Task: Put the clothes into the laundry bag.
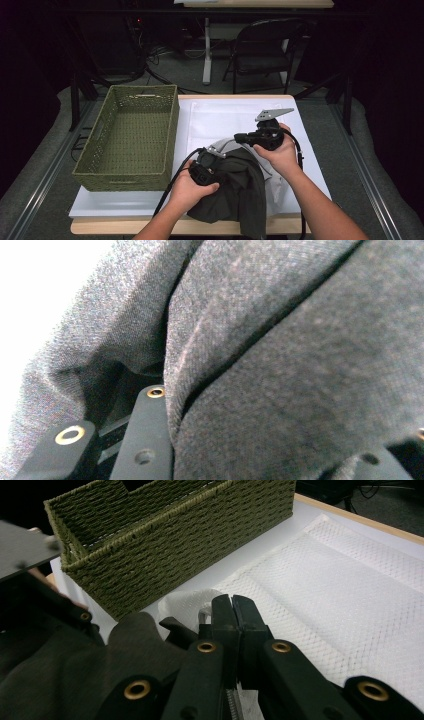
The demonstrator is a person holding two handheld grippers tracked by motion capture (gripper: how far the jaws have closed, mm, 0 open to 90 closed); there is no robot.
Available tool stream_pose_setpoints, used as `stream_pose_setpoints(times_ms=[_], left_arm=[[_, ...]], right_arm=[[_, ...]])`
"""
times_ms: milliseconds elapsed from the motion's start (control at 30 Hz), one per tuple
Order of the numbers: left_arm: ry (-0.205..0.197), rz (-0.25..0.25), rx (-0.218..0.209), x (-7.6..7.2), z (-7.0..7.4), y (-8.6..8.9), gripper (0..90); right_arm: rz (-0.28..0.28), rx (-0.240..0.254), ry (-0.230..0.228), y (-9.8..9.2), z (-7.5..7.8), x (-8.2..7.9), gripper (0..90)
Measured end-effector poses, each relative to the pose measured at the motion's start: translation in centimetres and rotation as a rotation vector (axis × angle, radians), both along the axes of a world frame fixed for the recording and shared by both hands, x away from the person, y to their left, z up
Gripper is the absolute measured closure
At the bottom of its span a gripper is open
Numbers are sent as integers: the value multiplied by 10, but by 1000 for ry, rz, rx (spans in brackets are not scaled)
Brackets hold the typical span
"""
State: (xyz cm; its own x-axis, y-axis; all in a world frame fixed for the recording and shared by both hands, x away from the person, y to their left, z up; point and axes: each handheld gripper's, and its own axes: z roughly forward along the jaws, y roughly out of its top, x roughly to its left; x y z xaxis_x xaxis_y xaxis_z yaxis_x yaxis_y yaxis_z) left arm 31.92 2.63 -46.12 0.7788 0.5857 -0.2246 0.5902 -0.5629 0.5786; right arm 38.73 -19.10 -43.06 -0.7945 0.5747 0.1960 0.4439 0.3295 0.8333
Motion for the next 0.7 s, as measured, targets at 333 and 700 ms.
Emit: stream_pose_setpoints(times_ms=[333,700], left_arm=[[-24,74,30,5,2,13,650],[-25,55,43,4,0,2,648]], right_arm=[[10,25,-8,-7,9,-12,894],[26,51,-25,-7,16,-23,894]])
